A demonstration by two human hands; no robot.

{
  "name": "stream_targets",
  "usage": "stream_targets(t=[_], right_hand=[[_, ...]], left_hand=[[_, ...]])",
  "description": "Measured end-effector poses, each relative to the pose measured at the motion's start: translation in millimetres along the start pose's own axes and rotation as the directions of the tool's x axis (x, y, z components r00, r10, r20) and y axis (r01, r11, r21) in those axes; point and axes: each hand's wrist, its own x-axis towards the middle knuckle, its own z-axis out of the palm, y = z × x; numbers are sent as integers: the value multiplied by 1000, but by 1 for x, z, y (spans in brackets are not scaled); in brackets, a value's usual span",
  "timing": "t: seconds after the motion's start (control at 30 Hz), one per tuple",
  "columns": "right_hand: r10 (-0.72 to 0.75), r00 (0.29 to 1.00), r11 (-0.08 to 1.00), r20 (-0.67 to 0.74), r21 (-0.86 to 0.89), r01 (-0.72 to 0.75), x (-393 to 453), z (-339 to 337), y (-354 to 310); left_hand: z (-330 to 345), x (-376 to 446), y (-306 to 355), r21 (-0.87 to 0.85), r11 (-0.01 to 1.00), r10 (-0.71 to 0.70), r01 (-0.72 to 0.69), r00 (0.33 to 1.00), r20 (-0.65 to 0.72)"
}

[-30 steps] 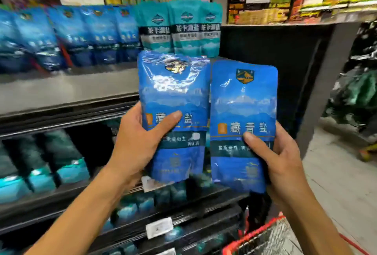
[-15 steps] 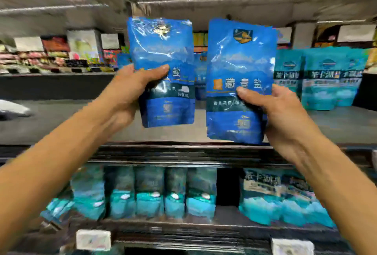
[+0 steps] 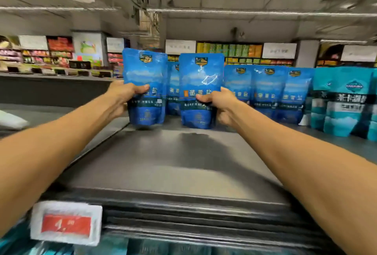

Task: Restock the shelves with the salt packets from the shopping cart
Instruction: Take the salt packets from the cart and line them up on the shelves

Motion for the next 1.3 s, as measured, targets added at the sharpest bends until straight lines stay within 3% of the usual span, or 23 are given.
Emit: stream_targets(t=[0.27,0.37,0.43,0.5,0.7,0.93,1.3], right_hand=[[74,997,996,-15,-52,-74,82,43,23],[17,999,938,27,-346,-7,93,39,28],[38,997,801,60,-599,6,93,33,29],[69,995,694,65,-720,-1,95,29,29],[-7,1000,752,-29,-659,-14,102,36,39],[-67,997,639,42,-765,75,113,39,51],[-47,998,644,49,-762,68,104,41,46]], left_hand=[[8,65,-25,37,999,-33,31,999,39],[5,77,-28,159,987,-30,13,994,106],[2,79,-31,358,934,-65,5,986,156],[-1,78,-35,491,871,-102,12,982,156],[-3,80,-32,529,837,-221,139,971,95],[5,93,-41,468,877,-201,107,967,157],[-3,94,-42,651,758,-149,34,981,122]])
